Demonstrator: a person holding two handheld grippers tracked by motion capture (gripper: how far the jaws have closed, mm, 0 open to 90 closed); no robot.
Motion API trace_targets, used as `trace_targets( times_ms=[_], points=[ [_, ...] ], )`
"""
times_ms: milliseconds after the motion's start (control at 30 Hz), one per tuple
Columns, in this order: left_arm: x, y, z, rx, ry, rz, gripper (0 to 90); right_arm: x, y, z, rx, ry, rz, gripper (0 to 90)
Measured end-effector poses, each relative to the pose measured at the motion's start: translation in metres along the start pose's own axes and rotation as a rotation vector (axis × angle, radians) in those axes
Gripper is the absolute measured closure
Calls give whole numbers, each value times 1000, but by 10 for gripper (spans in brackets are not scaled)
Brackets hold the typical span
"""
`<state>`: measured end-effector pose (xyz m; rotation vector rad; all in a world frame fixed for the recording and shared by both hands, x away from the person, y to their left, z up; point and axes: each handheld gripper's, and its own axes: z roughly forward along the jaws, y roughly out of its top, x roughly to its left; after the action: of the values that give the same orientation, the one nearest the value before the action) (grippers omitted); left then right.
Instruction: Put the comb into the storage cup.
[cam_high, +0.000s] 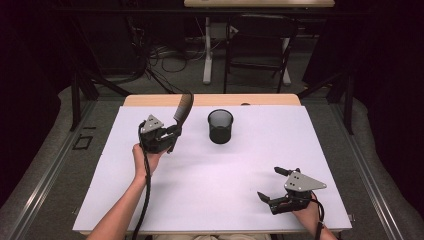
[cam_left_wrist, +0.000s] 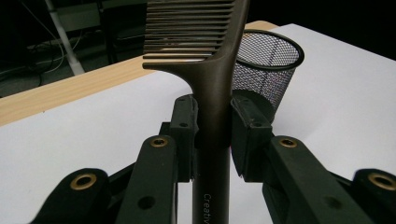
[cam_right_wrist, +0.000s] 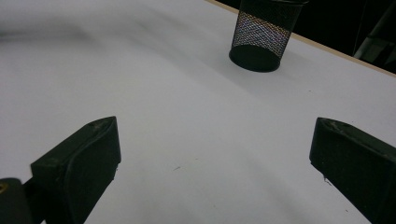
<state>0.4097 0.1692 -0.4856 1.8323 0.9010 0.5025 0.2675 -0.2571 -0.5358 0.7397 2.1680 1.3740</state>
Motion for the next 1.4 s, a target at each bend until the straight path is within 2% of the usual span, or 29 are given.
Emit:
trace_targets(
  times_ms=[1400],
  points=[
    [-5,28,18,-43,-20,-8,726,-1,0,-1,1,-5,0,15]
  ],
)
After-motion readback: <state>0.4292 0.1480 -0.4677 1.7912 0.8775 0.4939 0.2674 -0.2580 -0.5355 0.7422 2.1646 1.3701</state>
